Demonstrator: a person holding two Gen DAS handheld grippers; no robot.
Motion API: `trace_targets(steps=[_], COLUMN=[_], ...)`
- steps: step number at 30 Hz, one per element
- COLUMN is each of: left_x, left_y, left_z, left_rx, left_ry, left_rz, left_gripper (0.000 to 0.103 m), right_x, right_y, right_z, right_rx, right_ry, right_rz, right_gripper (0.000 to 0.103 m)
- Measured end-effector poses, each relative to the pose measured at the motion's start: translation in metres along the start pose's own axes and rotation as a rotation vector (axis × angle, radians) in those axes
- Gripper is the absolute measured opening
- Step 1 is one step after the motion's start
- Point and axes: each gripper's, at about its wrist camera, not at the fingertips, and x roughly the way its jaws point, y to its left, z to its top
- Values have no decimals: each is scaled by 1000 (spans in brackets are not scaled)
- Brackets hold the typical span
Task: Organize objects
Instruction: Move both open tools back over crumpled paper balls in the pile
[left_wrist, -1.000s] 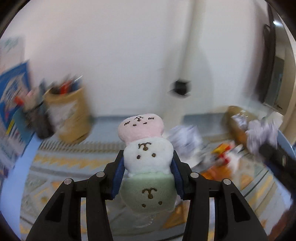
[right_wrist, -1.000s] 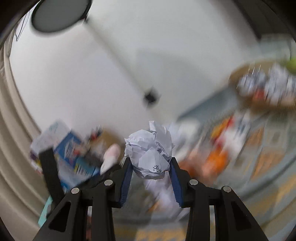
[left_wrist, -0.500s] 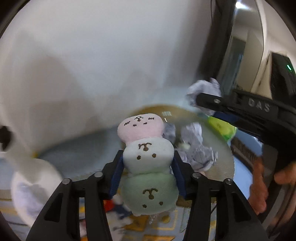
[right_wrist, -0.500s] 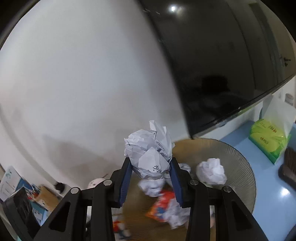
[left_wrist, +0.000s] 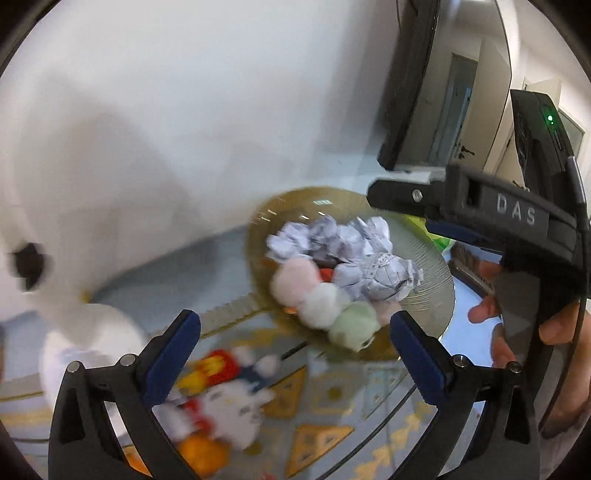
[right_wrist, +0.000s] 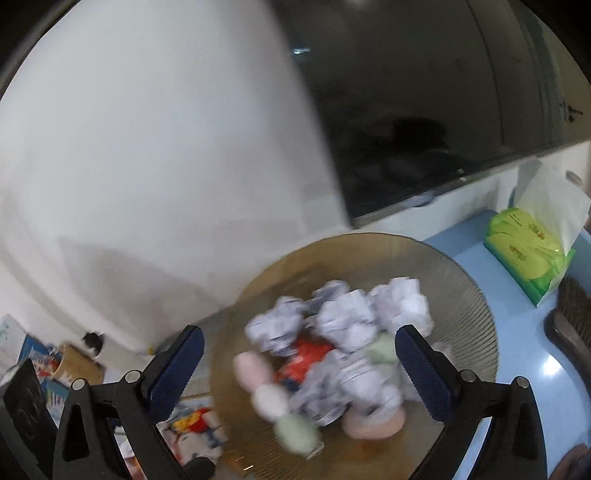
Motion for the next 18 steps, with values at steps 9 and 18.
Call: trace_targets(steps=[9, 18], left_x=[-77, -88], left_y=[102, 179], left_z=[-44, -132], left_rx=[-6, -86], left_ry=[-20, 105], left_rz=[214, 215], left_gripper=[102, 102], right_x=[-32, -11], right_y=[121, 175], right_z=[-56, -180], right_rx=[-286, -457], right_ry=[15, 126], right_rz=[75, 82], right_gripper=[103, 103])
